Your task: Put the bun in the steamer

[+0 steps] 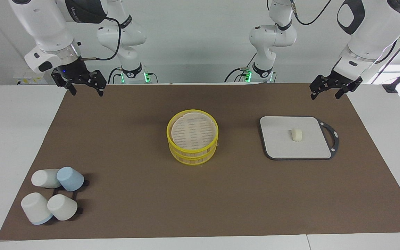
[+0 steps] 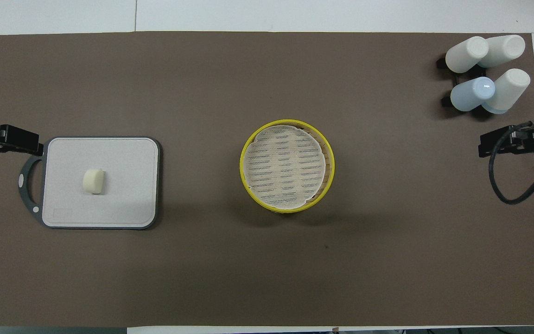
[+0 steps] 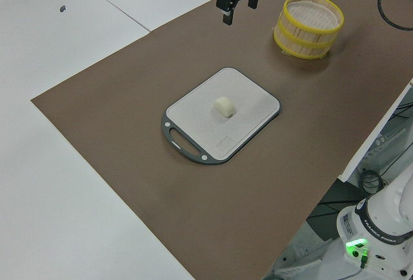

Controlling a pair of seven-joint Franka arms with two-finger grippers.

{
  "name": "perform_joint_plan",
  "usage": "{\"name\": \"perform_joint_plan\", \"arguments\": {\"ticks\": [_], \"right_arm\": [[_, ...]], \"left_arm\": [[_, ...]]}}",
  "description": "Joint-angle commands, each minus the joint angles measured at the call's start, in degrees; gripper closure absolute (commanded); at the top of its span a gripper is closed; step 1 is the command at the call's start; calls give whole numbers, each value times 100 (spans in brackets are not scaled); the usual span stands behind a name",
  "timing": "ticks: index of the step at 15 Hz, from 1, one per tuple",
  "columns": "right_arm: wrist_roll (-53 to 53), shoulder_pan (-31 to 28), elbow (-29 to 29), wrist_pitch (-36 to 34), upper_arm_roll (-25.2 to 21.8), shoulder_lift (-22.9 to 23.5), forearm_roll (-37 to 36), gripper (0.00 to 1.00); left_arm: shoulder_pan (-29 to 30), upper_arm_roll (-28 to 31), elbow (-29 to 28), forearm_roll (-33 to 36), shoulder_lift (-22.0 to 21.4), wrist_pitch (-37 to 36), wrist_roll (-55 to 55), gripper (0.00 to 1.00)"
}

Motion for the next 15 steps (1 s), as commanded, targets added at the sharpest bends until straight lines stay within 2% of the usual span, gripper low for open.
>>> {"name": "perform_joint_plan", "arguments": {"ticks": [1, 5, 7, 9, 10, 11, 12, 14, 15], "right_arm": [[-187, -17, -7, -1, -6, -14, 88, 0], [-134, 10, -51, -44, 117, -49, 96, 0], [-169, 10, -60, -80, 371, -84, 131, 0], [66, 429, -25, 304, 504, 12, 403, 0], [512, 762, 36, 385, 513, 178, 430, 0], [1082, 1131, 176, 421, 522, 458, 465, 0], [1566, 1587, 552, 438, 522, 931, 448, 0], [2506, 2484, 1631, 465, 469, 2090, 422, 0], [2912, 2671, 2002, 630, 478, 2505, 413, 0]], "left_arm": [[-45, 42, -204, 23, -124, 148, 50, 0], [-54, 42, -213, 23, -132, 165, 24, 0], [-63, 42, -231, 23, -132, 165, 24, 0], [-89, 42, -362, 23, -203, 209, 15, 0], [-89, 42, -450, 23, -246, 270, 15, 0], [-89, 42, -538, 23, -281, 314, 15, 0], [-80, 42, -669, 23, -334, 393, 24, 0], [-28, 42, -1535, 23, -702, 1058, 76, 0], [-19, 51, -2097, 23, -895, 1549, 85, 0]]}}
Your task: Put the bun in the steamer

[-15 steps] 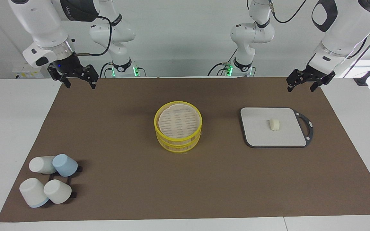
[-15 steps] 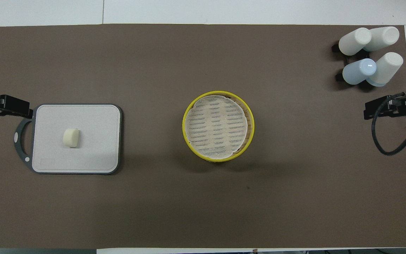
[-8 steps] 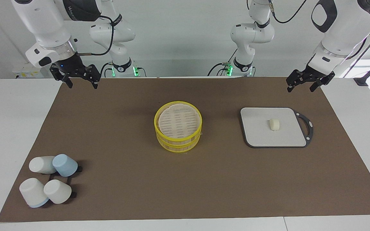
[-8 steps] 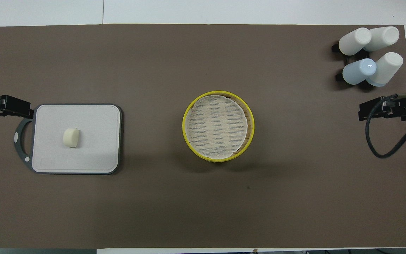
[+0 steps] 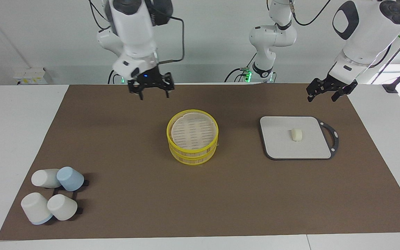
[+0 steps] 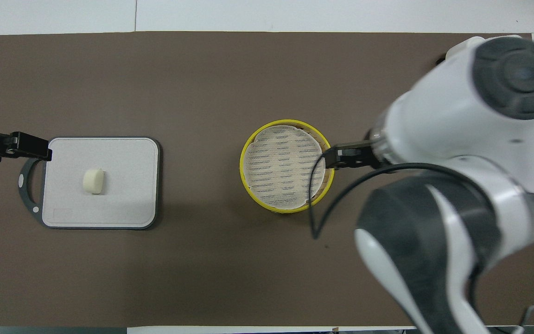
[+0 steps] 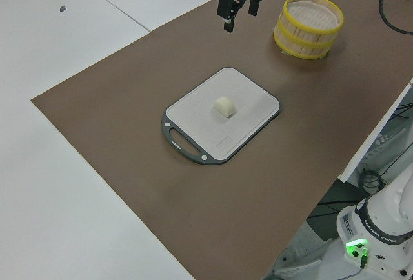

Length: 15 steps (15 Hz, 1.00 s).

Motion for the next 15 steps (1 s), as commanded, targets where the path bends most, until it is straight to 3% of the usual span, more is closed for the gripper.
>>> {"name": "perform_joint_plan", "arguments": {"ticks": [1, 5, 8, 13, 15], "right_arm": [[813, 514, 1418, 325, -47, 1472, 29, 0], [1042, 1199, 1402, 1161, -73, 2062, -347, 0], [1017, 1174, 1033, 1470, -64, 1993, -393, 0], [1008, 1200, 75, 2287, -56, 1659, -393, 0], [999, 1235, -319, 2629, -64, 1536, -402, 13]], "left_arm": [[18, 63, -1731, 23, -716, 1317, 172, 0], [229, 63, -2437, 23, -244, 2408, 911, 0], [229, 63, -3105, 23, 11, 3427, 920, 0], [212, 54, -3177, 23, 487, 4019, 1192, 0], [203, 54, -3203, 23, 592, 4177, 1202, 0]]}}
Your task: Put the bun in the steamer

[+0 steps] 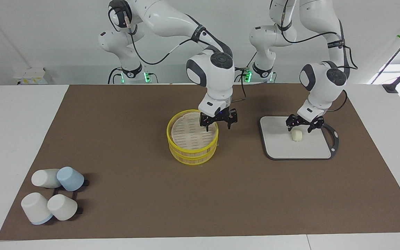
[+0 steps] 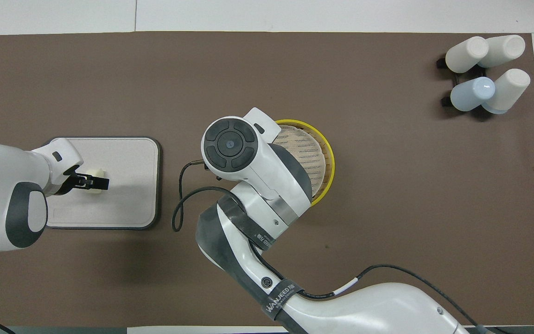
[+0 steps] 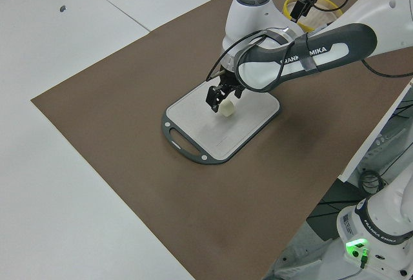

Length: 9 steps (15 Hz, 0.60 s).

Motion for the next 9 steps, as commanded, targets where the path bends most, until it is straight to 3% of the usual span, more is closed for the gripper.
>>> {"name": "perform_joint_plan", "arguments": {"ticks": [1, 3, 7, 9], "right_arm": [[28, 36, -762, 508, 2, -400, -66, 20], [37, 62, -780, 552, 2, -374, -66, 30], [37, 54, -798, 597, 11, -356, -66, 47], [37, 54, -824, 605, 11, -365, -66, 49]], "left_arm": [[-7, -3, -117, 23, 58, 323, 116, 5], [-16, -3, -214, 23, 58, 437, 116, 16], [-25, -3, -249, 23, 58, 420, 116, 65], [-8, -3, -188, 23, 58, 350, 107, 66]]}}
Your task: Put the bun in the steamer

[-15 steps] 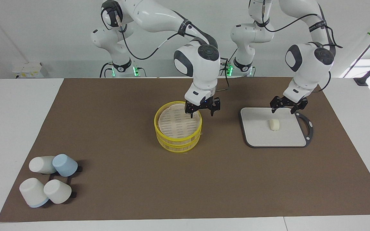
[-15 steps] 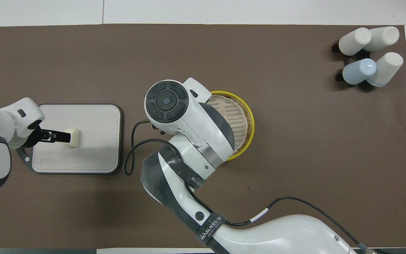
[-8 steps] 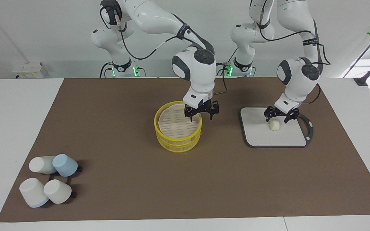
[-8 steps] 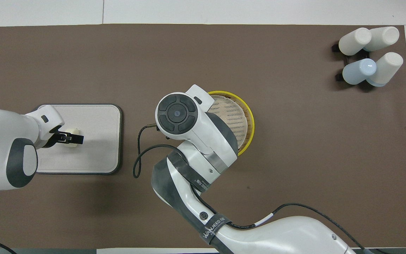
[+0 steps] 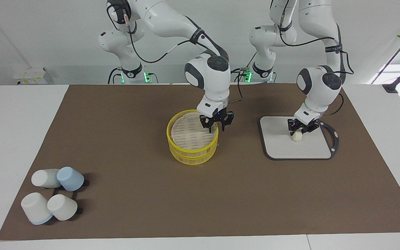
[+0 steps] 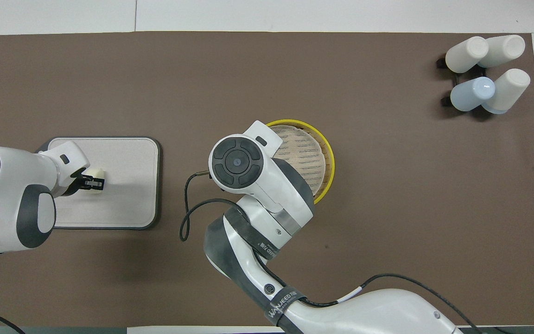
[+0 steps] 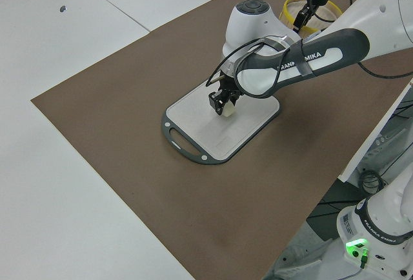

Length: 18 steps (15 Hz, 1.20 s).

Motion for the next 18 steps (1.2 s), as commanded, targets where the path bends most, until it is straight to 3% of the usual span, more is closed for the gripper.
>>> {"name": "perform_joint_plan", "arguments": {"ticks": [1, 2, 5, 8, 11, 13, 16, 18], "right_arm": [[37, -1, -259, 127, -2, -193, -60, 54], [37, -1, -259, 127, 7, -193, -60, 62], [28, -1, -259, 92, 7, -193, -60, 100], [20, -19, -146, -74, -2, -185, -95, 100], [-172, -229, 845, -1362, -19, -175, -139, 100], [-795, -553, 919, -1970, -46, -551, -139, 100], [-2120, -1475, 892, -3262, -46, -1167, -148, 100], [-3157, -2204, 682, -3659, -46, -1519, -157, 100]], "left_arm": [[2, 8, 3, 22, -43, -23, 70, 66], [2, 8, 178, 22, -43, -242, 52, 66], [-33, 8, 1082, -257, -35, -1497, -27, 66], [-129, -27, 2092, -373, -61, -2762, -735, 66], [-437, -54, 3033, -382, -70, -3722, -1649, 66], [-604, -106, 3421, -391, -70, -4083, -2143, 66], [-841, -439, 3537, -382, -79, -4051, -3125, 66], [-1296, -555, 3511, -382, -61, -3778, -3987, 66]]}}
